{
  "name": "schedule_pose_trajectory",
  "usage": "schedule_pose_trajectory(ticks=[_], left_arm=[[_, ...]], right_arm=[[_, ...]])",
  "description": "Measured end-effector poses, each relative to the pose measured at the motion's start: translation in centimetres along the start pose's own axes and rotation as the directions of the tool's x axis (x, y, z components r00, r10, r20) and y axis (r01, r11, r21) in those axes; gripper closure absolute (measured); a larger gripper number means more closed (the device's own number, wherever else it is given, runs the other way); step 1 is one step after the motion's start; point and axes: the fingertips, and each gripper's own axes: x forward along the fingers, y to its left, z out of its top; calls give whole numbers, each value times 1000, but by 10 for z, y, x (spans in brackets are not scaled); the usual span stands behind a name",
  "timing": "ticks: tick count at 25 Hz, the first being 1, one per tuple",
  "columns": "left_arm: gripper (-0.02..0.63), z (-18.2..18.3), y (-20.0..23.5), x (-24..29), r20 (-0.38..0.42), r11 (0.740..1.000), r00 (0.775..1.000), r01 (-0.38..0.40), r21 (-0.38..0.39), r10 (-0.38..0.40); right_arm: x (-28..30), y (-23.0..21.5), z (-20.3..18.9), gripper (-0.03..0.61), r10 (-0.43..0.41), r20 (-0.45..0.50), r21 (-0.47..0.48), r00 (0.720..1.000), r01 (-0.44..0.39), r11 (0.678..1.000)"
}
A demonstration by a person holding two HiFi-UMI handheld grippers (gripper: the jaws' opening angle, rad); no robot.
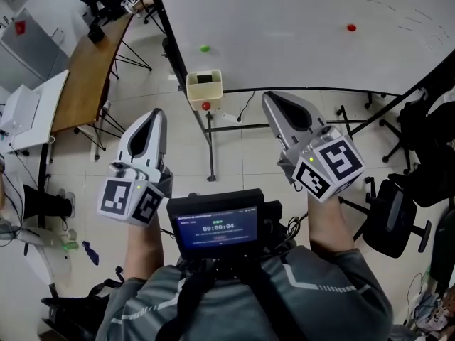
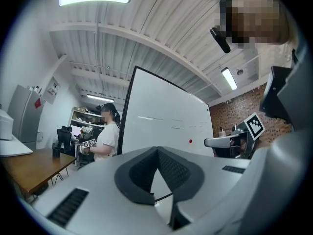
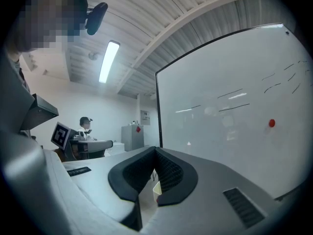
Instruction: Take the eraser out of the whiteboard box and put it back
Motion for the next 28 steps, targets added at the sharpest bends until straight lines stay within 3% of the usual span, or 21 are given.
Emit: schedule_pose_trajectory(ticks=[6,16,20,28], left_arm=[[581,-5,84,28,-8,996,996,92,-1,-92],[581,-6,198,57,-12,982,982,190,-23,-190],[581,-12,222,70,-10,983,984,180,-35,-180],[581,-14,228,111,10,993,994,105,-50,-105]], right_arm=[[74,1,-9,554,-113,19,5,993,112,994],[186,27,-19,554,-190,24,-8,981,191,982],[213,25,-29,554,-179,0,-8,984,179,984],[242,-28,-26,554,-130,-1,-25,992,130,991]])
